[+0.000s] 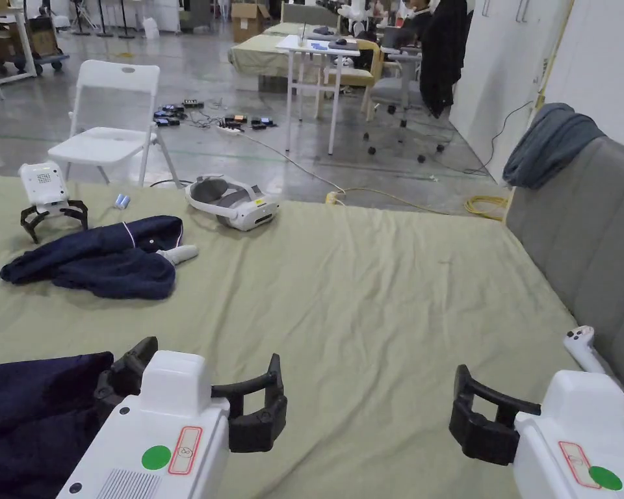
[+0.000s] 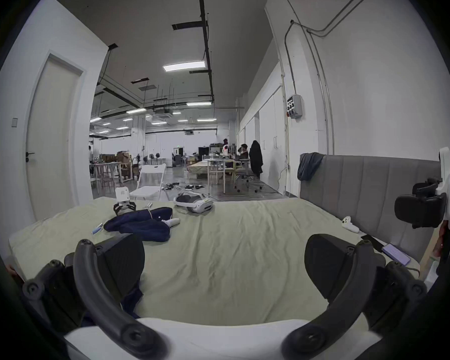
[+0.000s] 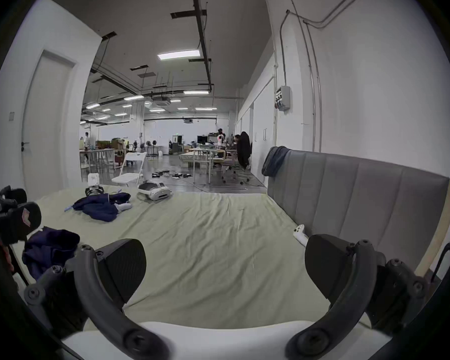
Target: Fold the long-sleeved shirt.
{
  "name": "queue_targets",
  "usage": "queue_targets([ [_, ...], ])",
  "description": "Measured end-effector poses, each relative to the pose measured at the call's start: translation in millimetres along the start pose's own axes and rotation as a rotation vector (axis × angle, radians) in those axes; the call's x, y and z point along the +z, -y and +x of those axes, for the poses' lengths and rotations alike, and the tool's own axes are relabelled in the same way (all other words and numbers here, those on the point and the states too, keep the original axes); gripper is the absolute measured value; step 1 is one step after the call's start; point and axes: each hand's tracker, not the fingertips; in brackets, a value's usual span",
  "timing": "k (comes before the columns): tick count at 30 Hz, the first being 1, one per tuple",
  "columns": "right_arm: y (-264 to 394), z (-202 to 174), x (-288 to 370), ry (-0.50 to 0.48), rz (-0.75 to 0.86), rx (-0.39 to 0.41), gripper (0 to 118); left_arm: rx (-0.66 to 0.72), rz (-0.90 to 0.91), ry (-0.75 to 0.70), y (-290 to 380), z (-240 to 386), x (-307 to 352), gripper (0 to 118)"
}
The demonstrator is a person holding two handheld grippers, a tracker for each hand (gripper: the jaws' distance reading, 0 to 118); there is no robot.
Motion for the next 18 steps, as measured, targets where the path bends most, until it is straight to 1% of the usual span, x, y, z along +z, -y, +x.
queue_targets([
  [2, -1, 0, 3, -0.016, -0.012, -0.038, 118, -0.009, -0.003, 0.003, 3, 2, 2, 111],
  [3, 1, 2, 4, -0.04, -0.002, -0.058, 118, -0.021, -0.002, 0.006, 4, 3, 3, 111],
  [5, 2, 2, 4, -0.049, 0.004, -0.071, 118, -0.046, 0.003, 0.019, 3, 4, 3, 111],
  [7, 0, 2, 0, -0.054, -0.007, -0.064, 118, -0.061, 0.01, 0.031, 4, 6, 6, 111],
  [9, -1, -2, -1, -0.042, -0.005, -0.041, 118, -0.043, 0.006, 0.007, 2, 5, 3, 111],
  [12, -2, -3, -2, -0.041, -0.012, -0.037, 118, -0.024, 0.002, 0.005, 2, 1, 1, 111],
  [14, -4, -5, -6, -0.029, -0.03, -0.041, 118, -0.023, 0.004, -0.004, 3, -1, 3, 111],
  [16, -5, -7, -6, 0.018, -0.036, -0.058, 118, -0.027, 0.001, -0.011, 3, -2, 2, 111],
  [18, -7, -8, -8, 0.034, -0.056, -0.075, 118, -0.03, -0.008, -0.01, 3, -3, 4, 111],
])
